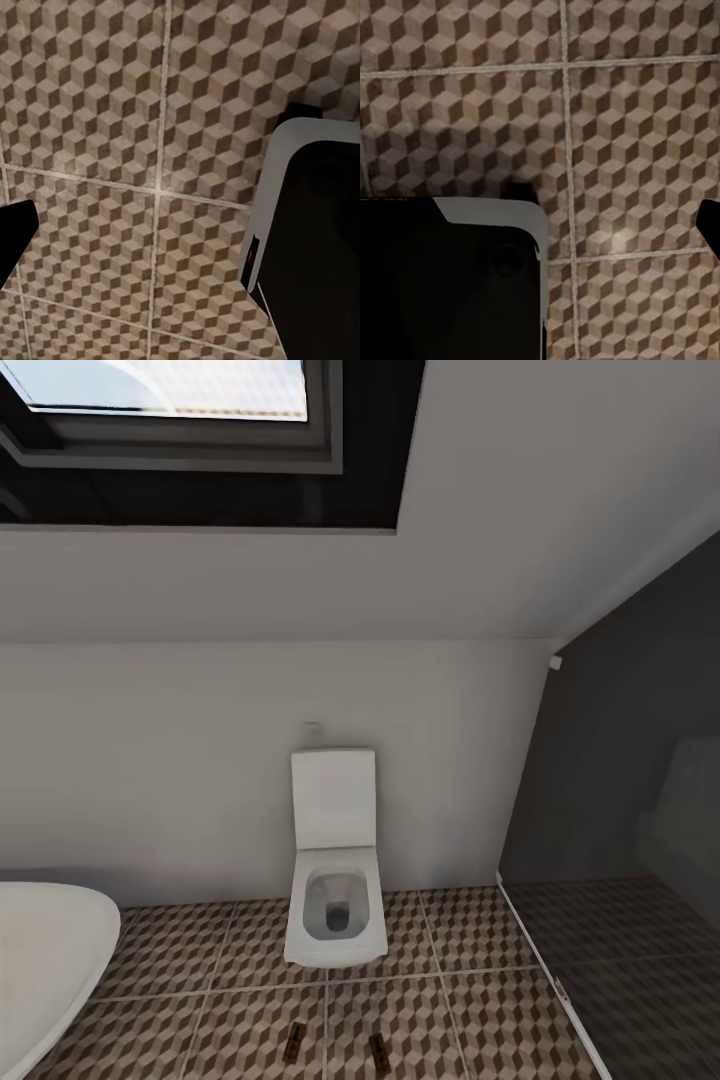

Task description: Take the four mousetraps from the cabinet in the bathroom and place them on the bathroom floor. Make sure all four end up on the same floor surface, and ensure that at least two of them are either under or directly next to the same bathroom sink.

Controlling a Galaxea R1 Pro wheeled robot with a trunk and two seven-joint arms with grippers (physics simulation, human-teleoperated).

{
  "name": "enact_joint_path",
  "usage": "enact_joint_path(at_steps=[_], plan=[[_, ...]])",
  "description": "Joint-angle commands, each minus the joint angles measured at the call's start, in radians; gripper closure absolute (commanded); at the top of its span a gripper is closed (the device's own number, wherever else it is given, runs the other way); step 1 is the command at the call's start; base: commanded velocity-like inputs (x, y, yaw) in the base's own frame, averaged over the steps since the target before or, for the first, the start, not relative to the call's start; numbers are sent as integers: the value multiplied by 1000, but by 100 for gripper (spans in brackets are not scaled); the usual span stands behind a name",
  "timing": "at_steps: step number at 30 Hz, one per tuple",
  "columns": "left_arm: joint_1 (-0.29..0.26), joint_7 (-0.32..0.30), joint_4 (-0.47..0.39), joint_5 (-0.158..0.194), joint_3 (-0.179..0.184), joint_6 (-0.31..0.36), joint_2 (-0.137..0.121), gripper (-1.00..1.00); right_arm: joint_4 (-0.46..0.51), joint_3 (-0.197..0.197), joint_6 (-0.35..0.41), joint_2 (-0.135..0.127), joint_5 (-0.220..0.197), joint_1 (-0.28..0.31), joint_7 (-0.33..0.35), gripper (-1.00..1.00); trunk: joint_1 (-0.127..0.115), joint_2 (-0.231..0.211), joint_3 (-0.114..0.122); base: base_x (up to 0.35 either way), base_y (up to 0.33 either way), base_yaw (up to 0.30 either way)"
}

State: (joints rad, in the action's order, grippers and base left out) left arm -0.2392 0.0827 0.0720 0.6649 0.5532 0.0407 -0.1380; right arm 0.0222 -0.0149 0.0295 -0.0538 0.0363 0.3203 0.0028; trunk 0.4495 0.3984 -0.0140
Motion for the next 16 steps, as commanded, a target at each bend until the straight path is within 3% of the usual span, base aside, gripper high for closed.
enact_joint_path(at_steps=[1,8,16], plan=[[-1,2,0,7,8,4,0,-100,1,-2,-27,6,4,0,0,-100,0,2,-1,0,0,0],[0,2,0,7,8,3,0,-100,1,-2,-126,12,5,0,0,-100,0,2,-1,0,0,0],[0,2,0,7,8,4,0,-100,1,-2,-149,12,5,0,0,-100,0,2,-1,0,0,0]])
